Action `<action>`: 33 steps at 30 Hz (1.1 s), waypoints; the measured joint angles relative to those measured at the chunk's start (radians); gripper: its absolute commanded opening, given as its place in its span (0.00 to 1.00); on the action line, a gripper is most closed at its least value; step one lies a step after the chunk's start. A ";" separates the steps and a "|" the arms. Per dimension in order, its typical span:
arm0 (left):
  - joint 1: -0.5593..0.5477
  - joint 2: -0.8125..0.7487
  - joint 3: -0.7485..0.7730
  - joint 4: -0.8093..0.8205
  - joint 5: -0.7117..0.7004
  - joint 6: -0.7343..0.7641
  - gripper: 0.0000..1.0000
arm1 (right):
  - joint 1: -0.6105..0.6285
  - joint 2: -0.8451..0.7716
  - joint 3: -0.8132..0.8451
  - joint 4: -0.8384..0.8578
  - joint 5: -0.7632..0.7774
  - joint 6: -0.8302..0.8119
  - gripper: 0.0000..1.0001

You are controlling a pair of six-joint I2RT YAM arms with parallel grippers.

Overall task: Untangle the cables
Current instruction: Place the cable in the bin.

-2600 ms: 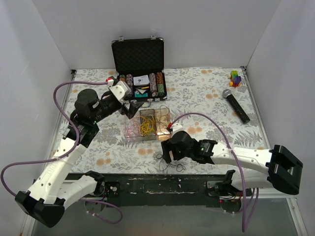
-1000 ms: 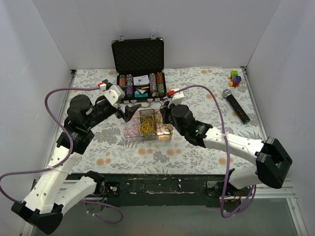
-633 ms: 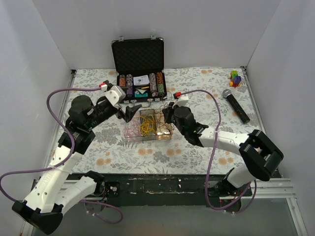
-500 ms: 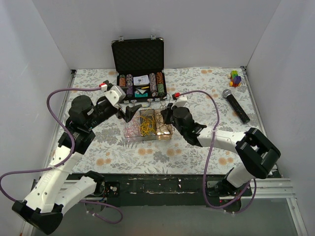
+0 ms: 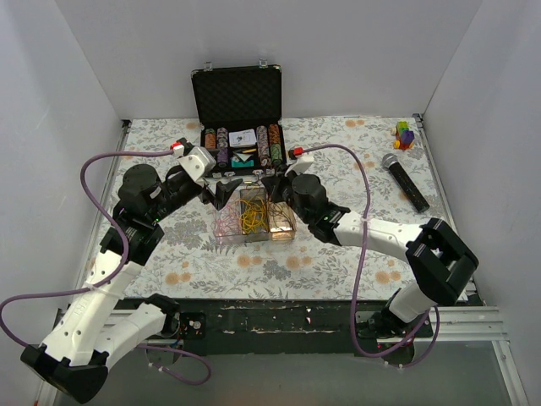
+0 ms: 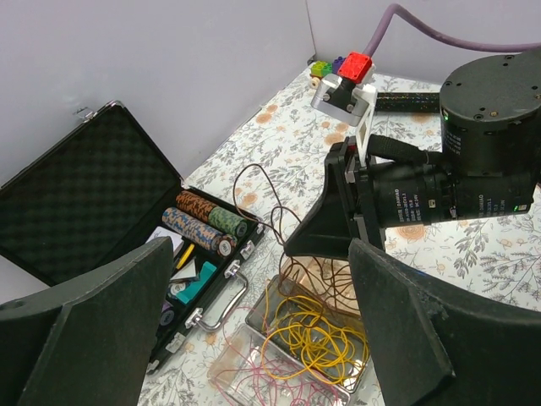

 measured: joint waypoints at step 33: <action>0.000 -0.004 -0.009 0.000 -0.001 0.017 0.84 | -0.033 0.244 0.227 -0.542 -0.020 0.023 0.01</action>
